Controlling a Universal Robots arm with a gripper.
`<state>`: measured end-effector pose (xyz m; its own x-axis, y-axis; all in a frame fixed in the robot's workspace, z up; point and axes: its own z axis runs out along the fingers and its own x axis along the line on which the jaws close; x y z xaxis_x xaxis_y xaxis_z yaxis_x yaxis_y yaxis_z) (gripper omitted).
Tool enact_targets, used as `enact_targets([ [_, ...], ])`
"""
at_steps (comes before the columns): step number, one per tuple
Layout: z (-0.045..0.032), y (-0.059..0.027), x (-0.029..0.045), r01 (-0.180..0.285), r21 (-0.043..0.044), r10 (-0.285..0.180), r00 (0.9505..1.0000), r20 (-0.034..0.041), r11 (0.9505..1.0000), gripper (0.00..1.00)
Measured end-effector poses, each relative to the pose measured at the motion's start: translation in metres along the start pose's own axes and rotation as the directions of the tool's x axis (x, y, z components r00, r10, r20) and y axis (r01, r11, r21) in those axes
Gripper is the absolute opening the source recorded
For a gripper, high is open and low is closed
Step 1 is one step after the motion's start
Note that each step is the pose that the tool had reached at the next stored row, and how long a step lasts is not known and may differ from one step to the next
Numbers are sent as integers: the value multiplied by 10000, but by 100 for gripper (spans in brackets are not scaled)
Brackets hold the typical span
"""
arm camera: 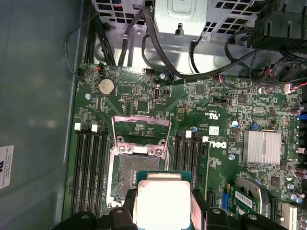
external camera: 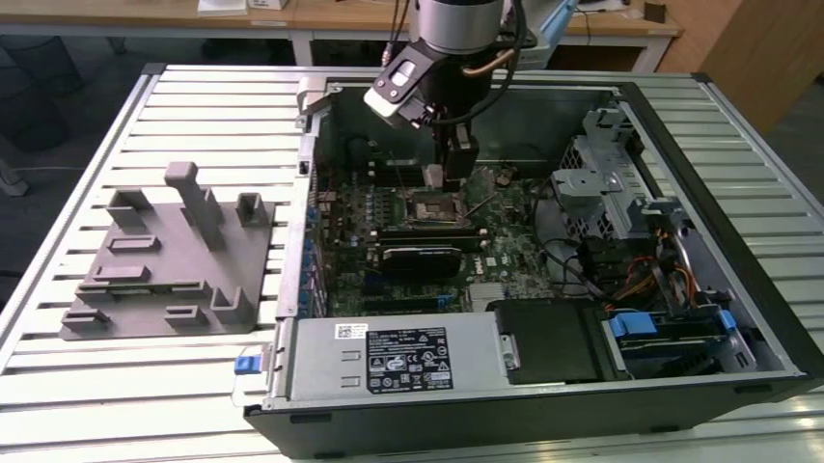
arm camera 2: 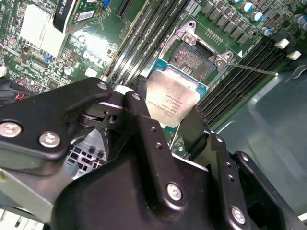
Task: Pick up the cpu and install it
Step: 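Place the cpu into insertion slot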
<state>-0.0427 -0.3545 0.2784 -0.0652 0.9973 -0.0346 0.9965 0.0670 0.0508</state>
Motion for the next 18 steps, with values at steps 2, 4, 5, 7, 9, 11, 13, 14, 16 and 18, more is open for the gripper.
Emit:
enact_targets([
  [2, 1, 0, 0, 0, 1, 0, 10000, 2, 10000, 53],
  [4, 5, 0, 0, 0, -1, 0, 10000, -1, 10000, 53],
  [5, 7, 0, 0, 0, -1, 0, 10000, -2, 10000, 53],
  [7, 13, 0, 1, 0, -2, 0, 10000, -3, 10000, 53],
  [9, 20, -1, 1, 0, -1, 0, 10000, -2, 10000, 53],
  [11, 26, -1, 1, 0, -1, 0, 10000, -2, 10000, 53],
  [13, 32, -2, 1, 0, -1, 0, 10000, -1, 10000, 53],
  [14, 35, -2, 1, 0, -1, 0, 10000, -1, 10000, 53],
  [16, 41, -2, 2, 0, 0, 0, 10000, -1, 10000, 53],
  [18, 46, -2, 2, 0, -1, 0, 10000, -1, 10000, 53],
])
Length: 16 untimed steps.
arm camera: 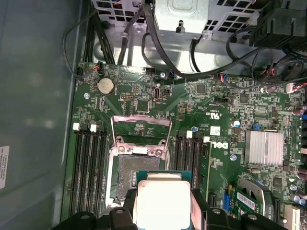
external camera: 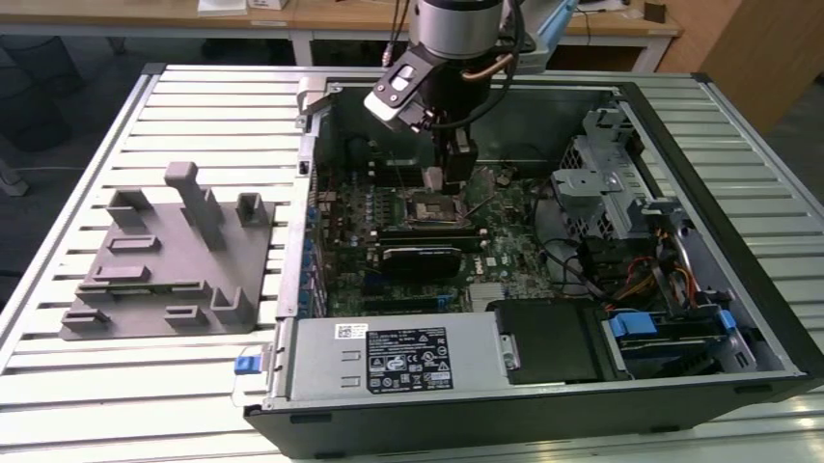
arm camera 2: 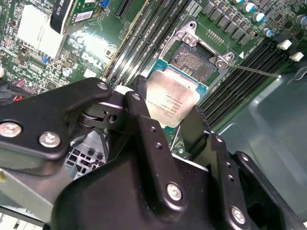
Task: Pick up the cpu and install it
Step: 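Place the cpu into insertion slot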
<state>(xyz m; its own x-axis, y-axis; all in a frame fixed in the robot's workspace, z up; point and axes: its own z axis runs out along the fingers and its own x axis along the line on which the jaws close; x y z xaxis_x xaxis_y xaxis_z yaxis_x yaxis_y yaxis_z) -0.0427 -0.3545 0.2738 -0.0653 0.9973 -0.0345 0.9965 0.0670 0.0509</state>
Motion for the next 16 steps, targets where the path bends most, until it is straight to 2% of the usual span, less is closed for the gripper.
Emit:
enact_targets([
  [9, 30, -1, 1, 0, 0, 0, 10000, 0, 10000, 53],
  [16, 111, -3, 40, -1, 1, 1, 10000, 1, 10000, 53],
])
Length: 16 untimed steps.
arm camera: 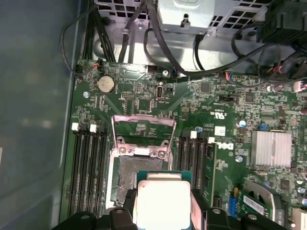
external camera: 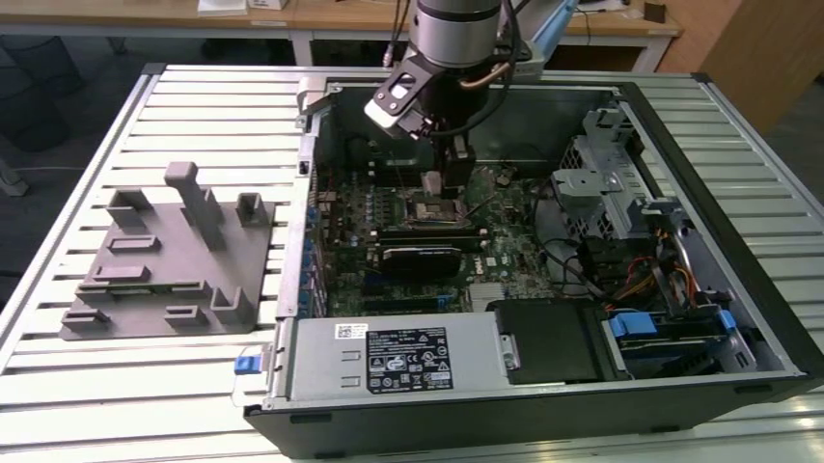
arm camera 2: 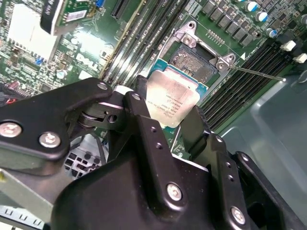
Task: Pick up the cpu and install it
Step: 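Place the cpu into insertion slot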
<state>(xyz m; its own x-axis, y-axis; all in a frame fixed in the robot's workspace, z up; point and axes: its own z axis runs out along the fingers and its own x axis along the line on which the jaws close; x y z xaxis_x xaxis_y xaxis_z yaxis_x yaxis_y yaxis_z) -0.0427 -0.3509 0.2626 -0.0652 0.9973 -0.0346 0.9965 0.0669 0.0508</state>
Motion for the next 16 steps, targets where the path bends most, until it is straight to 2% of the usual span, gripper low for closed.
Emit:
enact_targets([
  [5, 83, -1, 59, -7, -2, 7, 10000, -3, 10000, 53],
  [12, 210, -6, 73, -11, -2, 11, 10000, -24, 10000, 53],
  [16, 223, -7, 73, -12, -1, 12, 10000, -22, 10000, 53],
])
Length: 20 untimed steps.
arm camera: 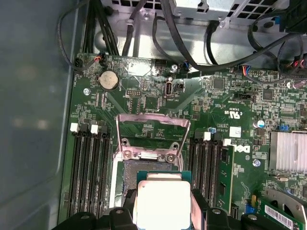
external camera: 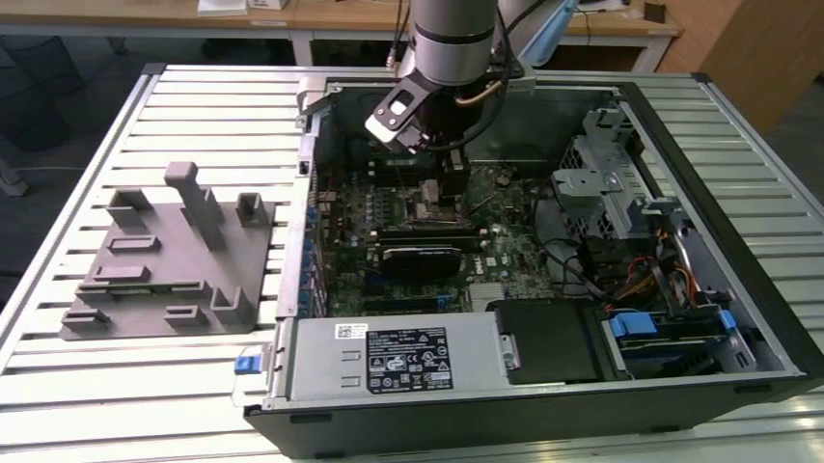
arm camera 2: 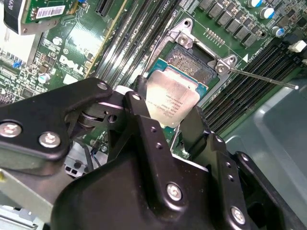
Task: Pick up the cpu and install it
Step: 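Place the cpu into insertion slot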
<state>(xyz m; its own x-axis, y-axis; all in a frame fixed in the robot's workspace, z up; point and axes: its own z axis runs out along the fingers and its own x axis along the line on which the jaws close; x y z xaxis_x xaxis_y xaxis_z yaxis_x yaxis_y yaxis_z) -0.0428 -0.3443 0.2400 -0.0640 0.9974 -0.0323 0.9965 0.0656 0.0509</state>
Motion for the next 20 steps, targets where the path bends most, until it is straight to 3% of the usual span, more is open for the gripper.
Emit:
enact_targets([
  [20, 31, -56, 6, -3, 0, 3, 10000, 1, 10000, 53],
])
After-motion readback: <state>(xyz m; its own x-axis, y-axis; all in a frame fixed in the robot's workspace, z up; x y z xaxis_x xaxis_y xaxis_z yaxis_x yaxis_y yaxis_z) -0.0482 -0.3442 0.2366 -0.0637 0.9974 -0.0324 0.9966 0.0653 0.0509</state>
